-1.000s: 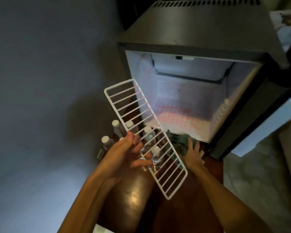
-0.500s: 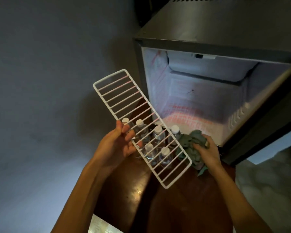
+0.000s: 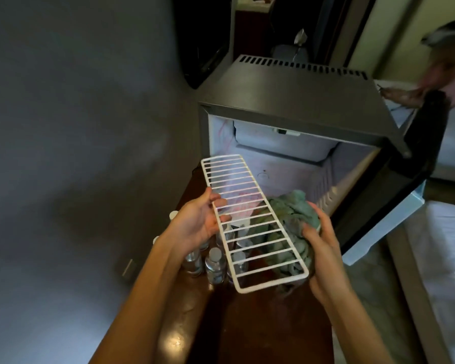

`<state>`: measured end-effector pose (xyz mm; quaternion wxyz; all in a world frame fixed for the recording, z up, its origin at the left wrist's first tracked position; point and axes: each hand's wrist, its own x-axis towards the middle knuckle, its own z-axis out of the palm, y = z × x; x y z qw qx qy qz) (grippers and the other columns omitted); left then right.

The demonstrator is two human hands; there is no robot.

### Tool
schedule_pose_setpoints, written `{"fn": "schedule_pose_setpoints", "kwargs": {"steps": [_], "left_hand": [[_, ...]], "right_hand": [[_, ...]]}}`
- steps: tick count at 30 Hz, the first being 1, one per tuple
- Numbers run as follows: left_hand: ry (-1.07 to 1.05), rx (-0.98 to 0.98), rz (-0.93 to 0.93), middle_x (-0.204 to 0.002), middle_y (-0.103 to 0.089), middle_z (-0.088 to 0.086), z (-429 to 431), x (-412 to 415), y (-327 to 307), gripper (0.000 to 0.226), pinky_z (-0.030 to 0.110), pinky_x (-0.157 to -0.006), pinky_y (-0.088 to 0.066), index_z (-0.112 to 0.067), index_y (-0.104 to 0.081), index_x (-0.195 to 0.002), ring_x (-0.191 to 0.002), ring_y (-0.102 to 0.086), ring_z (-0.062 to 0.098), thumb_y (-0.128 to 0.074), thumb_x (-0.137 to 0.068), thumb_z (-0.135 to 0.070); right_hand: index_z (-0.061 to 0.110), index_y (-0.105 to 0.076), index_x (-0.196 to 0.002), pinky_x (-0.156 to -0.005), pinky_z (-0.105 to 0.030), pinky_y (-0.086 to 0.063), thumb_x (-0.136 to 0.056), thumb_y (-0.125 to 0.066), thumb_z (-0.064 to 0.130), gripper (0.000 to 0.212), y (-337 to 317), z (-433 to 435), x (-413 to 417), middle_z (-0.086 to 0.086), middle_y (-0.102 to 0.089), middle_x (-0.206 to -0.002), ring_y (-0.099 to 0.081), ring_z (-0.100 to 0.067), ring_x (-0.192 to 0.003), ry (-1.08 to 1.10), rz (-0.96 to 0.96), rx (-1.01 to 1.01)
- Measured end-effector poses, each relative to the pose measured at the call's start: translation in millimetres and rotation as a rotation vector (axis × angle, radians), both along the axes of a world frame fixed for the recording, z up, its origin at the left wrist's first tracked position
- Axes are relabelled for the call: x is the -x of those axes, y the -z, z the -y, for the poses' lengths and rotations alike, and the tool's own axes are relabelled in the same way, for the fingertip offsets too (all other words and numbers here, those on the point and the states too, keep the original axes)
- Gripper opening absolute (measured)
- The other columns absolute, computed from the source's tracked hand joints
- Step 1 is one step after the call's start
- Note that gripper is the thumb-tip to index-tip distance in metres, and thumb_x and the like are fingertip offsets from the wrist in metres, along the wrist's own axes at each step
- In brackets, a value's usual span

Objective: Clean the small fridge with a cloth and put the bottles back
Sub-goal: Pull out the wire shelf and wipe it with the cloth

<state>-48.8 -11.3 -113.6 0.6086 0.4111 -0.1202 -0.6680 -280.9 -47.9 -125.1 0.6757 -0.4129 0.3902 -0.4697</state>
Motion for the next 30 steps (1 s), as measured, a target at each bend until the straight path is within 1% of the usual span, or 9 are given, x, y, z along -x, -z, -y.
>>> {"fn": "schedule_pose_setpoints", "kwargs": {"steps": [2, 4, 9, 13, 16, 19, 22, 24, 30], "left_hand": [[0.012, 0.005, -0.12, -0.073, -0.048, -0.004, -1, -6, 4, 0.034, 0.029, -0.06, -0.055, -0.018, -0.051, -0.085, -0.062, -0.06, 0.015, -0.035, -0.106, -0.039], [0.039, 0.007, -0.19, -0.075, -0.046, -0.004, -4, -10, 6, 0.031, 0.027, -0.062, -0.052, -0.019, -0.05, -0.083, -0.063, -0.056, 0.013, -0.037, -0.104, -0.038], [0.113, 0.043, -0.172, -0.106, -0.064, 0.009, -14, -17, 4, 0.024, 0.042, -0.082, -0.052, -0.012, -0.061, -0.095, -0.098, -0.063, 0.03, -0.04, -0.103, -0.022], [0.109, 0.037, -0.251, -0.122, -0.065, 0.017, -28, -15, -3, 0.023, 0.05, -0.095, -0.053, -0.009, -0.059, -0.116, -0.111, -0.065, 0.033, -0.042, -0.101, -0.014], [0.005, 0.007, -0.051, -0.127, -0.063, 0.017, -39, -9, -1, 0.031, 0.047, -0.105, -0.046, -0.006, -0.061, -0.126, -0.113, -0.062, 0.031, -0.05, -0.099, -0.018], [-0.022, 0.001, 0.272, -0.114, -0.07, 0.016, -63, 17, 0, 0.038, 0.046, -0.096, -0.05, -0.006, -0.066, -0.119, -0.102, -0.066, 0.03, -0.043, -0.103, -0.032], [-0.132, 0.035, 0.508, -0.087, -0.075, 0.005, -77, 46, -1, 0.037, 0.032, -0.071, -0.058, -0.013, -0.068, -0.103, -0.08, -0.071, 0.018, -0.037, -0.106, -0.034], [-0.21, 0.096, 0.675, -0.069, -0.064, -0.002, -76, 52, 0, 0.032, 0.023, -0.053, -0.051, -0.015, -0.059, -0.093, -0.06, -0.062, 0.011, -0.035, -0.107, -0.032], [-0.294, 0.139, 0.733, -0.062, -0.047, 0.002, -83, 31, 10, 0.031, 0.023, -0.041, -0.04, -0.01, -0.056, -0.096, -0.045, -0.045, 0.007, -0.036, -0.107, -0.031]], "right_hand": [[0.024, -0.056, -0.128, -0.103, -0.052, -0.048, -0.066, -0.087, 0.043, 0.072, -13, -8, 0, -0.012, -0.068, -0.122, -0.064, -0.033, -0.114, -0.086, 0.019, -0.071], [0.025, -0.053, -0.129, -0.102, -0.05, -0.049, -0.05, -0.094, 0.046, 0.092, -21, -17, -2, -0.012, -0.069, -0.122, -0.065, -0.03, -0.113, -0.159, -0.009, -0.122], [0.009, -0.052, -0.133, -0.07, -0.041, -0.062, -0.077, -0.061, -0.002, 0.057, -25, -46, -17, -0.017, -0.074, -0.103, -0.073, -0.029, -0.085, -0.164, 0.074, -0.258], [0.011, -0.053, -0.13, -0.06, -0.037, -0.06, -0.076, -0.06, -0.001, 0.055, -26, -65, -28, -0.015, -0.075, -0.099, -0.074, -0.029, -0.083, -0.106, 0.144, -0.252], [0.013, -0.053, -0.129, -0.062, -0.038, -0.06, -0.084, -0.057, -0.004, 0.049, -23, -72, -33, -0.012, -0.075, -0.101, -0.074, -0.027, -0.084, -0.007, 0.169, -0.217], [0.013, -0.049, -0.134, -0.068, -0.038, -0.061, -0.09, -0.053, -0.006, 0.047, -19, -75, -39, -0.012, -0.073, -0.106, -0.073, -0.026, -0.089, 0.099, 0.157, -0.148], [0.015, -0.045, -0.138, -0.078, -0.04, -0.06, -0.081, -0.064, 0.001, 0.061, -13, -71, -48, -0.013, -0.068, -0.116, -0.07, -0.028, -0.101, 0.169, 0.121, -0.048], [0.02, -0.044, -0.14, -0.089, -0.045, -0.057, -0.074, -0.068, 0.008, 0.071, -12, -70, -54, -0.015, -0.064, -0.126, -0.065, -0.031, -0.113, 0.177, 0.108, -0.003], [0.023, -0.046, -0.133, -0.095, -0.039, -0.054, -0.08, -0.076, 0.013, 0.061, -10, -78, -45, -0.01, -0.061, -0.128, -0.062, -0.027, -0.117, 0.289, -0.027, 0.231]]}}
